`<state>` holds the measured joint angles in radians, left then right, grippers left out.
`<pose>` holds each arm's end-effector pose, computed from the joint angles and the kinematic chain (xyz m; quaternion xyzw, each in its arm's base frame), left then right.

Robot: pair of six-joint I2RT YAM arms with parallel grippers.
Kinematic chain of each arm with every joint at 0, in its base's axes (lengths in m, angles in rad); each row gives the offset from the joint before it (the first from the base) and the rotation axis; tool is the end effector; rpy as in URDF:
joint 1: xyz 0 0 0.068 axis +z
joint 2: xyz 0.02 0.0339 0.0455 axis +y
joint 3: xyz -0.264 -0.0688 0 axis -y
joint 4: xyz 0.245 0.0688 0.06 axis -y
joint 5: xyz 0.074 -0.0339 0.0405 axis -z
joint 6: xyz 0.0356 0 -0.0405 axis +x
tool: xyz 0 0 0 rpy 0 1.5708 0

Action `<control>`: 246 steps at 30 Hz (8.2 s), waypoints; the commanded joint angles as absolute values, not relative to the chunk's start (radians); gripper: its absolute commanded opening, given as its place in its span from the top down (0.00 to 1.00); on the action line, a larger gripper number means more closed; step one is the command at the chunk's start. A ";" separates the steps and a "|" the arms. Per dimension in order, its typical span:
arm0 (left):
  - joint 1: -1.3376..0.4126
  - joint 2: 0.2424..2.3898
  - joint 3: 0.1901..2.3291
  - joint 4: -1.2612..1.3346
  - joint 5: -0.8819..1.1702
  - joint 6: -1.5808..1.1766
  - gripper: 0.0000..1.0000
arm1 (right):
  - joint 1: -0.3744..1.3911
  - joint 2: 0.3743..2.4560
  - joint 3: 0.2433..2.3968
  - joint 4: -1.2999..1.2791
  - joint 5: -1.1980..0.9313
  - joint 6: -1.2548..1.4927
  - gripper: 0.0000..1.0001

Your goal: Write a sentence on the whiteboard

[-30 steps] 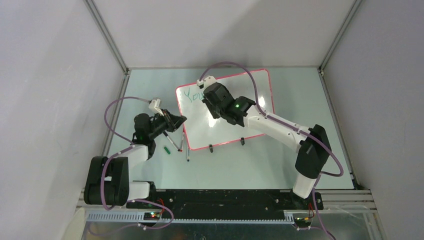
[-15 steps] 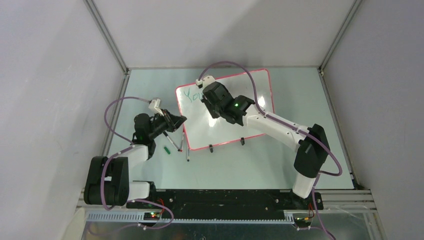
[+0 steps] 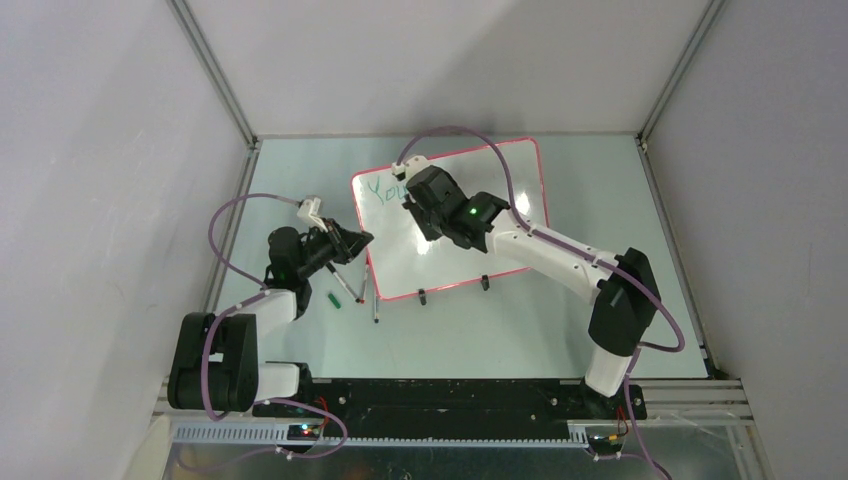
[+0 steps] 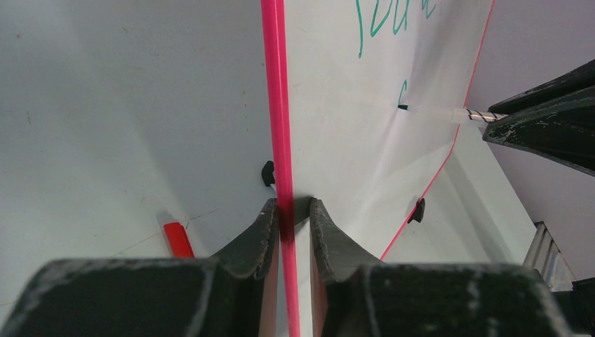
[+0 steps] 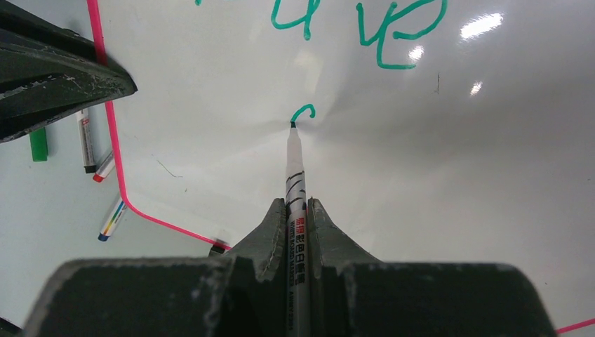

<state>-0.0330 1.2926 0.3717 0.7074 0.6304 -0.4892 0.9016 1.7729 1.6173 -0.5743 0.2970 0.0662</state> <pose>0.2431 -0.0290 0.1868 0.0222 0.7649 -0.3872 0.5143 0.2593 0.3111 0.3214 -0.3111 0.8497 0.0682 0.4202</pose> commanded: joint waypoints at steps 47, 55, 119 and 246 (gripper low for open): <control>-0.028 1.285 0.355 0.640 0.537 -0.441 0.99 | 0.865 1.733 1.615 -0.626 0.323 0.069 1.00; -0.027 1.286 0.354 0.638 0.538 -0.440 0.99 | 0.877 1.700 1.556 -0.624 0.315 0.081 1.00; -0.028 1.286 0.354 0.637 0.537 -0.440 0.99 | 0.813 1.686 1.603 -0.555 0.267 0.074 1.00; -0.028 1.283 0.354 0.635 0.532 -0.438 0.99 | 0.693 1.524 1.442 -0.492 0.166 0.083 1.00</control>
